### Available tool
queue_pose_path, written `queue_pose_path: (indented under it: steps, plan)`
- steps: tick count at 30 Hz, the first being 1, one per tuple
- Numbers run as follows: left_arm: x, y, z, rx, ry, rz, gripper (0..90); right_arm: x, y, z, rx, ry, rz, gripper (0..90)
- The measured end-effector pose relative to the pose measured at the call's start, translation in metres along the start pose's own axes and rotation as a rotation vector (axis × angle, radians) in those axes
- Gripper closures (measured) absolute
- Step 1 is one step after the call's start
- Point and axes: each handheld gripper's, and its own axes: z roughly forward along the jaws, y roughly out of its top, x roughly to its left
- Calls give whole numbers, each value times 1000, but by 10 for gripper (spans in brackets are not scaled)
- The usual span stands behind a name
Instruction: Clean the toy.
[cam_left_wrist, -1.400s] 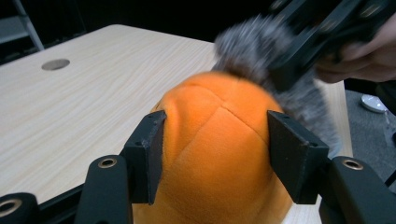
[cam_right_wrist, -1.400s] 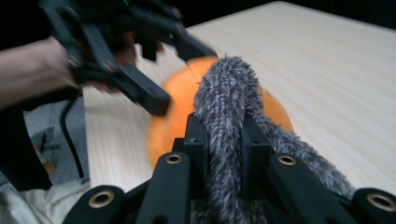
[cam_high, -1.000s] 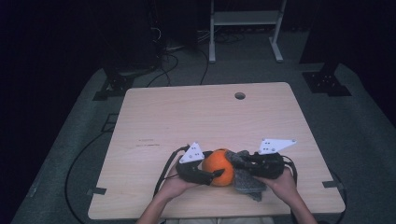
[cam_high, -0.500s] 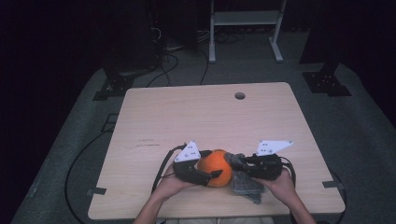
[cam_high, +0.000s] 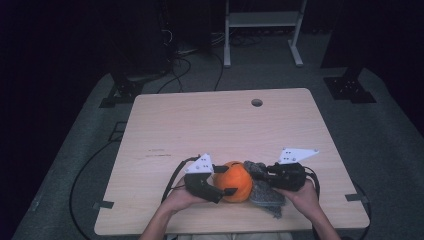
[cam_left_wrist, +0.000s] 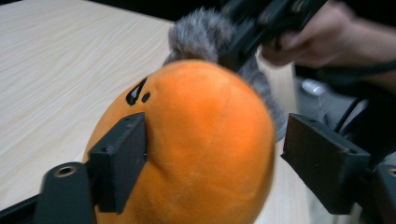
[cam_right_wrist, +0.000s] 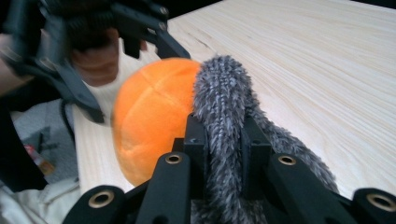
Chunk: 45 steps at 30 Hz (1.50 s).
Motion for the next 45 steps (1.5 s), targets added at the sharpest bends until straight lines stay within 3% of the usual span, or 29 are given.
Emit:
queue_pose_path:
  steps: [3, 4, 6, 8, 9, 10, 11, 13, 14, 15, 19, 20, 21, 22, 23, 26, 29, 30, 32, 37, 40, 43, 45]
  plan:
    - [-3, 0, 2, -9, 54, 5, 350, 12, 6, 0, -30, 26, -42, 755]
    - [-2, 0, 1, -9, 51, -2, 349, 14, 8, 0, -48, 48, -46, 754]
    - [0, 1, 0, -17, 26, -24, 317, 16, 9, 1, -45, 47, -63, 755]
    - [3, 1, -1, -33, -22, -54, 215, 12, 6, 2, -30, 34, -52, 757]
    - [3, 0, 0, -29, -8, -54, 193, 9, 4, 3, -17, 16, -54, 758]
    - [1, 0, 2, -4, 38, -29, 202, 6, 2, 3, -10, 1, -46, 757]
    - [1, 0, 2, -4, 38, -29, 225, 3, 0, 2, -6, -14, -35, 758]
    - [1, -1, 4, 6, 83, -16, 257, 1, -1, 1, 21, -42, -43, 758]
    - [4, -1, 3, -13, 103, -63, 287, 0, -4, 1, 68, -87, -68, 758]
    - [7, -2, 2, -22, 103, -91, 288, 0, -6, 0, 75, -81, -60, 759]
    - [10, -5, 4, -38, 101, -144, 289, 13, -2, 0, 31, 11, -98, 761]
    - [8, -5, 5, -36, 95, -134, 293, 19, 2, 1, 13, 37, -114, 761]
    - [8, -5, 5, -36, 95, -134, 301, 19, 2, 1, 13, 37, -114, 761]
    - [5, -4, 6, -23, 93, -93, 310, 25, 10, 5, 4, 41, -146, 763]
    - [5, -4, 6, -23, 93, -93, 315, 25, 11, 7, 7, 24, -151, 764]
    - [6, -5, 3, -19, 103, -86, 329, 9, 7, 6, -5, -10, -92, 766]
    - [16, -10, -4, -36, 79, -131, 324, -4, -2, 5, 48, -73, -48, 765]
    - [17, -12, -4, -41, 67, -146, 324, -5, -5, 7, 69, -76, -41, 763]
    - [17, -12, -2, -33, 59, -133, 320, -1, -5, 10, 70, -54, -41, 761]
    - [13, -11, -1, -42, 52, -121, 298, 24, 12, 8, -13, 0, -119, 761]
    - [9, -10, 3, -36, 58, -101, 268, 25, 13, 9, -7, -1, -123, 762]
    - [1, -6, 8, -28, 63, -48, 282, 32, 14, 8, 5, -29, -166, 762]
    - [1, -6, 7, -27, 56, -39, 270, 34, 15, 8, 8, -38, -178, 763]
